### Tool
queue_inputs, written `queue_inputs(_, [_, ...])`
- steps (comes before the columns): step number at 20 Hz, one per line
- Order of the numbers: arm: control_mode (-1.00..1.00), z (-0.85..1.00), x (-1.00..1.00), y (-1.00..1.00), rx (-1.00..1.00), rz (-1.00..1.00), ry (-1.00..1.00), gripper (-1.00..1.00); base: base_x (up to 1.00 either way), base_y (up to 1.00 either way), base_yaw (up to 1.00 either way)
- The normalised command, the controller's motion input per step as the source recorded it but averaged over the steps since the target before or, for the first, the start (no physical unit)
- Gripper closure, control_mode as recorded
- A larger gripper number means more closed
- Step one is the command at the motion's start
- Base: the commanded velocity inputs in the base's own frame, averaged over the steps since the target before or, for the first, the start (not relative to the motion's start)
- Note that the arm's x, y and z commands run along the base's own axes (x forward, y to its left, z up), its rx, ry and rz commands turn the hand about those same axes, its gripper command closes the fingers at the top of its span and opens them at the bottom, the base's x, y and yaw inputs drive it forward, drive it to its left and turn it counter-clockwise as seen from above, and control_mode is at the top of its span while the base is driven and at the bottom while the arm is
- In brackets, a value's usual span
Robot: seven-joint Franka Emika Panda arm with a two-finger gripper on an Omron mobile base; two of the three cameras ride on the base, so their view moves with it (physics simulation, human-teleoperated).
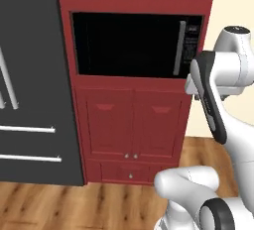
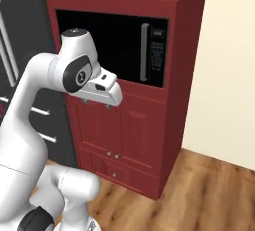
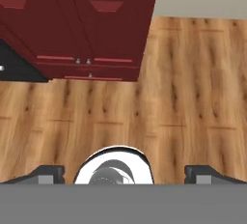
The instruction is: There is a tray on the dining counter. Grab the cup, mug, and pitcher and place them on the tray. The pitcher may be placed next to the tray if it cannot fit the tray.
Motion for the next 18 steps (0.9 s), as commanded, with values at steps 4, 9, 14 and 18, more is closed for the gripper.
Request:
queue_inputs(4, [1.0, 0.0, 0.0, 0.0, 0.0, 0.0, 0.0, -1.0, 0.27, 1.0, -0.1])
queue_inputs(9, [1.0, 0.0, 0.0, 0.0, 0.0, 0.0, 0.0, -1.0, 0.31, 1.0, -0.11])
queue_inputs(14, [1.0, 0.0, 0.0, 0.0, 0.0, 0.0, 0.0, -1.0, 0.4, 1.0, -0.1])
queue_inputs(18, [1.0, 0.0, 0.0, 0.0, 0.0, 0.0, 0.0, -1.0, 0.49, 1.0, -0.12])
